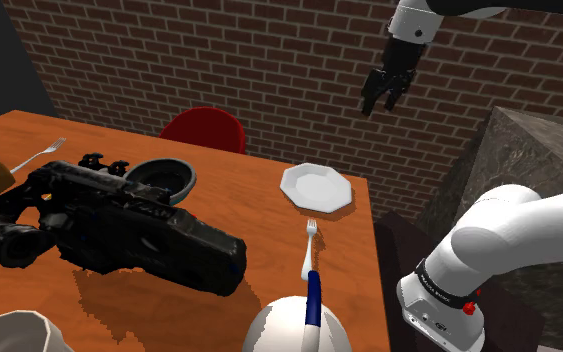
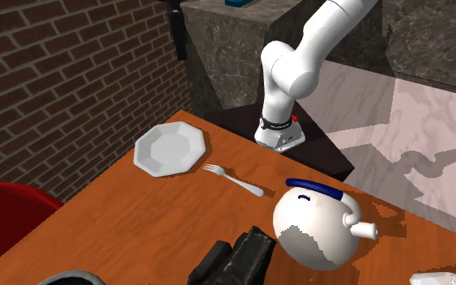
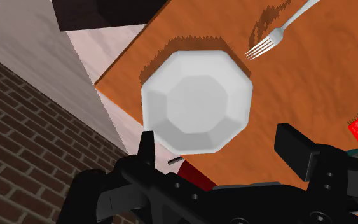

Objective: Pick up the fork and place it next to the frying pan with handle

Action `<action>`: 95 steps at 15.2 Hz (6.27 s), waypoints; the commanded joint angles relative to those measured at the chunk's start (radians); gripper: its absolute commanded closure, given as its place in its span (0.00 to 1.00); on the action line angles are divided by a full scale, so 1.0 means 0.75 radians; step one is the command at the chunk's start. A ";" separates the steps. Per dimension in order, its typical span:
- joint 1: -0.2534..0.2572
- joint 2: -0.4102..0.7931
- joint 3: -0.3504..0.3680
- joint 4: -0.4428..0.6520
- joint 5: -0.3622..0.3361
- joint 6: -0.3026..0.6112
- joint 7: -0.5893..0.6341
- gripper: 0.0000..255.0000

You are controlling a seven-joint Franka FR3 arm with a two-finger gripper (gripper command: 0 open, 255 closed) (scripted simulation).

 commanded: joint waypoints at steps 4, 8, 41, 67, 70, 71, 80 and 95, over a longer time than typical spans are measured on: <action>-0.010 -0.064 0.070 -0.131 0.054 0.047 0.150 0.00; -0.011 -0.127 0.175 -0.284 0.145 0.114 0.352 0.00; 0.062 0.313 0.954 -0.635 0.815 0.898 1.327 0.00; 0.078 0.090 0.822 -0.514 0.726 0.556 1.374 1.00; 0.076 0.059 0.796 -0.480 0.706 0.491 1.384 1.00; 0.076 0.050 0.788 -0.468 0.699 0.470 1.387 1.00; -0.047 0.231 0.764 -0.268 0.583 0.448 1.363 1.00; -0.297 1.065 0.819 0.437 0.104 0.506 1.474 1.00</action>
